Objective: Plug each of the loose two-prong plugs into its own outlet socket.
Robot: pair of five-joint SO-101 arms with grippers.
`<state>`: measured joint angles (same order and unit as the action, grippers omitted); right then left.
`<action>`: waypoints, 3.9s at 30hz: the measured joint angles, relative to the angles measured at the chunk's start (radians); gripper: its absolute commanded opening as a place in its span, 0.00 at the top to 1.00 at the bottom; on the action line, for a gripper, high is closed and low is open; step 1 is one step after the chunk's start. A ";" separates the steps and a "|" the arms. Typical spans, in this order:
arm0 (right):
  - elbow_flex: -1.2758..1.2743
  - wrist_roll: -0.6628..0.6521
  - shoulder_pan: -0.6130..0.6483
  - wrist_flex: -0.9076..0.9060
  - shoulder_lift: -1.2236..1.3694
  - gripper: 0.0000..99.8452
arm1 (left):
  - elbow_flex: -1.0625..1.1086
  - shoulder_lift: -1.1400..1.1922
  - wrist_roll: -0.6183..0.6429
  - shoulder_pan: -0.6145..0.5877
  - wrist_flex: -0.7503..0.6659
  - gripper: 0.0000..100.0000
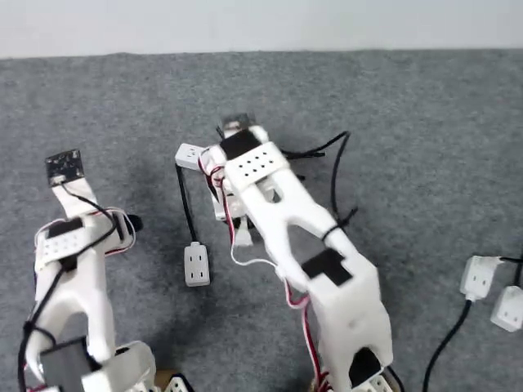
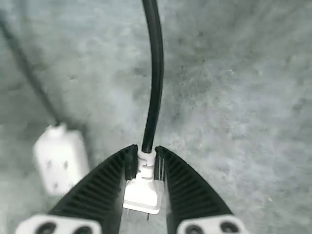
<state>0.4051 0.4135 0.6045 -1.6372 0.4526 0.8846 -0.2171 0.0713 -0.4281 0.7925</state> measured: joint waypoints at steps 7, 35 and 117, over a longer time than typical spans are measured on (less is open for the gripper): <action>-0.230 -0.141 0.055 0.092 -0.298 0.99 | -0.184 0.186 -0.121 0.012 0.166 0.99; -0.913 -0.167 0.239 0.669 -0.738 0.99 | 0.037 -0.046 -1.045 0.226 0.427 0.98; -1.135 -0.319 0.259 1.053 -0.671 0.99 | 0.163 -0.256 -0.641 0.115 0.183 0.98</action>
<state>-0.7304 0.0944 0.8638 -0.5846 -0.2179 1.0472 -0.4733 -0.5700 -0.3130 0.9751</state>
